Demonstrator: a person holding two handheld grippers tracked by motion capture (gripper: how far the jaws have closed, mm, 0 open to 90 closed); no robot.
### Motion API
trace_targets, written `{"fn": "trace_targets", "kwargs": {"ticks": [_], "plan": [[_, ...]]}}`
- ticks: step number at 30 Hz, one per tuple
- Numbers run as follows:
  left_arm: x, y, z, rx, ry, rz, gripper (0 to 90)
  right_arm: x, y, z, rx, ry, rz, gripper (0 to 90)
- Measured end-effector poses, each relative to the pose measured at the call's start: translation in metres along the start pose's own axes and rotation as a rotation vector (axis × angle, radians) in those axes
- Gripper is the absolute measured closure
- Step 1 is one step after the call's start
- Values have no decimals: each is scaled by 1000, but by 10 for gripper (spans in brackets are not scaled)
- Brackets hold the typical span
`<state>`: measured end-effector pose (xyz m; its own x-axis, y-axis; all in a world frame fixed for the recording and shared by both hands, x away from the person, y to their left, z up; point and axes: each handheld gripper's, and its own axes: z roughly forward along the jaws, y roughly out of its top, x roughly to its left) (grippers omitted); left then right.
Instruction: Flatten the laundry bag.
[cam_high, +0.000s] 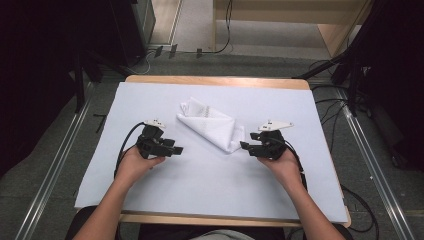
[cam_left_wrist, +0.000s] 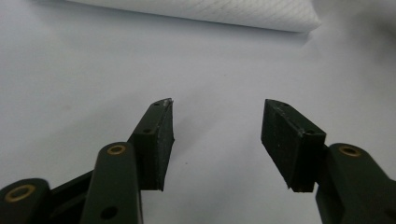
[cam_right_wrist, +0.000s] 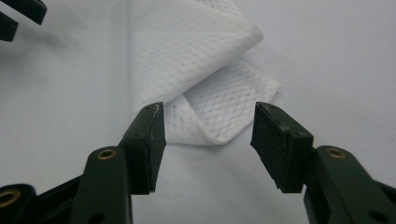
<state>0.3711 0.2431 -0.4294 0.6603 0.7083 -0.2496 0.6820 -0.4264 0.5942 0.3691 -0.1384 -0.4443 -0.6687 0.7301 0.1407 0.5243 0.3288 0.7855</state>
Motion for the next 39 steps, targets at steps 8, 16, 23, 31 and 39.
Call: {"fn": "trace_targets", "kwargs": {"ticks": [8,16,23,31,39], "plan": [[0,3,1,-10,-35,-11,401,-1,-2,1,53,15,65,499],[3,4,3,-12,-44,-24,383,-1,-3,0,62,8,70,459],[4,5,5,-10,-47,-30,374,-3,-5,-1,65,9,81,454],[3,6,8,-1,-47,-29,372,-3,-5,-1,62,16,107,450],[4,6,7,-1,-44,-33,370,-3,-5,-1,68,13,110,450]]}}
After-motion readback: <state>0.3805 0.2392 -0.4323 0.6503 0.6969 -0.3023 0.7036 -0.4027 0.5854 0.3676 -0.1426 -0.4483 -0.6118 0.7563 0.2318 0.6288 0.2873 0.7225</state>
